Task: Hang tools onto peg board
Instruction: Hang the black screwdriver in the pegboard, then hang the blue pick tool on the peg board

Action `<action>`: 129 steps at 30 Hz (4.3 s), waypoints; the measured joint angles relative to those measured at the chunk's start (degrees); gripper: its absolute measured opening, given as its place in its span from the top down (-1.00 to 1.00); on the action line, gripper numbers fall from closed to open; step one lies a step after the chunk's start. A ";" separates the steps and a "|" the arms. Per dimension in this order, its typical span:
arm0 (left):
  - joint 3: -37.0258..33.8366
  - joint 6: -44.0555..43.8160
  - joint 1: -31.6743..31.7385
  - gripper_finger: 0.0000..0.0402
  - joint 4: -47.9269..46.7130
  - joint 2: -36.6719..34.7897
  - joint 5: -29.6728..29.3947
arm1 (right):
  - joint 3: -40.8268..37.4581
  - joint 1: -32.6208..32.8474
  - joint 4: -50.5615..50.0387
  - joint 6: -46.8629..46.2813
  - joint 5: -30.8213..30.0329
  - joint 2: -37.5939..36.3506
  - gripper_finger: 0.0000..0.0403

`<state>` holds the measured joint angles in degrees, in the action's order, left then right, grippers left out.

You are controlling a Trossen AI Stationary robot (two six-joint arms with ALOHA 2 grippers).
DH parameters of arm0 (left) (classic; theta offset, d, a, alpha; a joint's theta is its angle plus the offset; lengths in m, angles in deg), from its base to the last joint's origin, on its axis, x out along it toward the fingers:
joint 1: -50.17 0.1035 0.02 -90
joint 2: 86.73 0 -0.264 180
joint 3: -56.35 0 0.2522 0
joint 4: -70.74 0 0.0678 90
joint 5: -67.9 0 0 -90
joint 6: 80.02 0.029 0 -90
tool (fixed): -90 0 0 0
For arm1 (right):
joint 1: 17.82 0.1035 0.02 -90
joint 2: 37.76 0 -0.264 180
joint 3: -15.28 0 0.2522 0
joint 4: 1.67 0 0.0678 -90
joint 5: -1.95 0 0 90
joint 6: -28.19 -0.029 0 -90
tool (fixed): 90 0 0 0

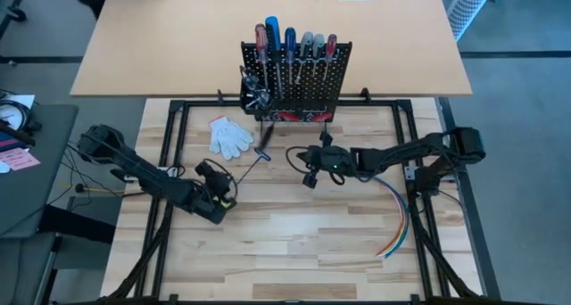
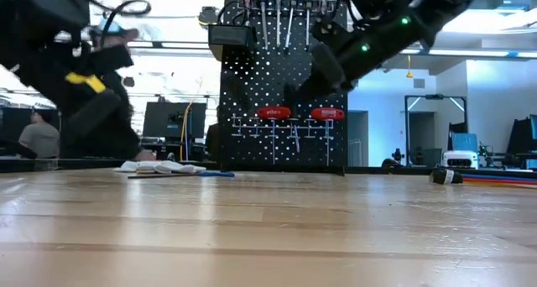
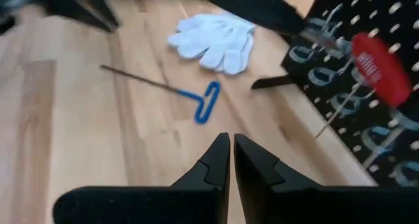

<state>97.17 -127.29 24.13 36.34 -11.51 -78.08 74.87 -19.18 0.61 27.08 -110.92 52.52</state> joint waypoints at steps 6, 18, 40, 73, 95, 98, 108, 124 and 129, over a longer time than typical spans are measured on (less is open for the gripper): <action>-10.99 5.02 5.19 0.98 15.81 -12.40 -3.52 | -2.95 2.34 3.00 -2.24 0.28 0.02 0.86; -18.66 28.07 17.09 0.43 37.15 -30.74 18.74 | -2.89 4.58 0.06 -7.06 -0.69 0.00 0.81; -18.68 22.52 12.98 0.37 39.59 -19.82 19.74 | -1.24 2.58 33.05 27.65 -2.01 12.92 -0.34; -18.66 22.56 12.83 0.37 39.01 -19.82 19.85 | 24.19 -1.43 18.72 39.65 -16.54 20.29 0.41; -18.66 22.52 12.83 0.37 39.01 -19.82 19.85 | 24.90 -12.22 4.29 13.62 1.83 11.80 0.41; -18.66 22.52 12.83 0.37 39.04 -19.82 19.85 | 26.40 -12.24 1.45 12.46 2.36 11.54 0.41; -18.66 22.43 12.83 0.37 39.05 -19.82 19.85 | 28.32 -14.40 -5.53 7.69 4.10 12.17 0.42; -18.66 22.38 12.83 0.37 39.13 -19.82 19.88 | 28.30 -15.84 -3.42 5.03 3.86 12.22 -0.20; -18.66 22.38 12.83 0.37 39.02 -19.82 19.89 | 28.30 -13.76 -4.86 7.90 2.74 11.73 -0.11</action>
<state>78.51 -104.90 36.96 75.36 -31.33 -58.20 103.17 -32.94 -4.25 34.98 -108.19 64.25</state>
